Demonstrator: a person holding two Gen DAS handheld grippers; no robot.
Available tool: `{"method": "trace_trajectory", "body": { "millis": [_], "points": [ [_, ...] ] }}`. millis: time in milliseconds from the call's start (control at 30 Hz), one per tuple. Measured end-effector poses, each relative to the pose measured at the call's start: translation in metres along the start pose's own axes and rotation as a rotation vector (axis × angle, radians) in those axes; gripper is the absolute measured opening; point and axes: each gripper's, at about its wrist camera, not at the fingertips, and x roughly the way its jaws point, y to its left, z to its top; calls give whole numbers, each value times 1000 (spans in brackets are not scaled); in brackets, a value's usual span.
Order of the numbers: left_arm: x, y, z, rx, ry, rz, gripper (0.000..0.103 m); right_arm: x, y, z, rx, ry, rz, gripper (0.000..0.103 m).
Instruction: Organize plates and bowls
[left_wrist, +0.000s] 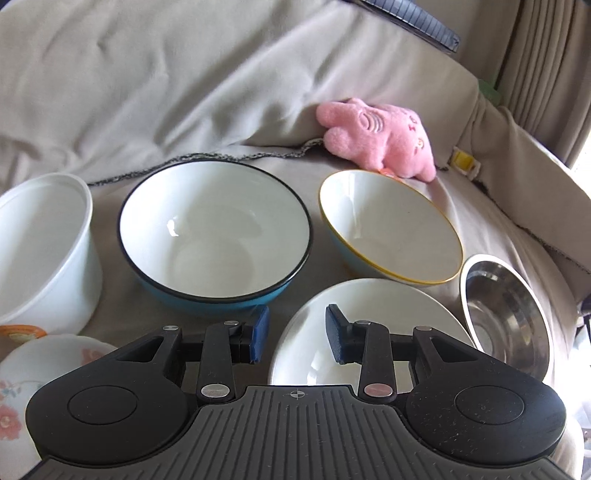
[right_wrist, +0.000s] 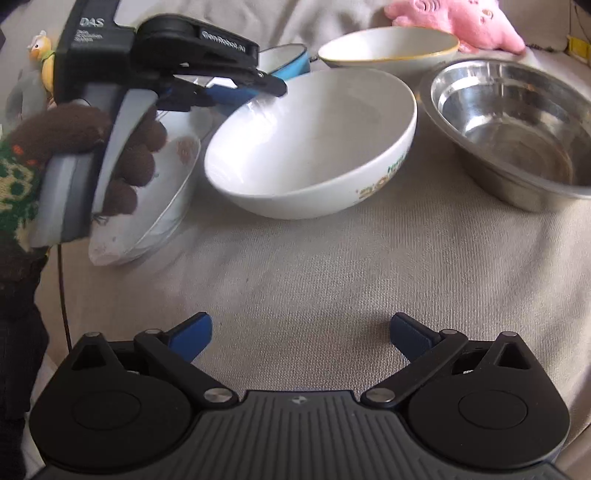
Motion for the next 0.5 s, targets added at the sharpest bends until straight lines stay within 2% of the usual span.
{"method": "trace_trajectory", "body": {
  "millis": [33, 133, 200, 267, 333, 367, 467, 500],
  "points": [
    [0, 1, -1, 4, -3, -9, 37, -5, 1, 0, 9, -38, -8, 93],
    [4, 5, -6, 2, 6, -35, 37, -18, 5, 9, 39, -162, -84, 85],
    [7, 6, -8, 2, 21, -45, 37, -19, 4, 20, 88, -208, -106, 79],
    [11, 8, -10, -4, 24, -51, 37, -20, -5, 31, 136, -210, -55, 79],
    [14, 7, -10, -7, 24, -49, 37, -13, -5, 42, 171, -210, -63, 66],
    [14, 7, -11, -7, 24, -50, 37, -10, -6, 47, 182, -203, -67, 64],
    [14, 2, -14, 10, 17, -51, 37, -10, -13, 52, 226, -180, -51, 64],
    [14, 0, -14, 22, 14, -42, 36, -8, -14, 53, 227, -171, -85, 64]
  ]
}}
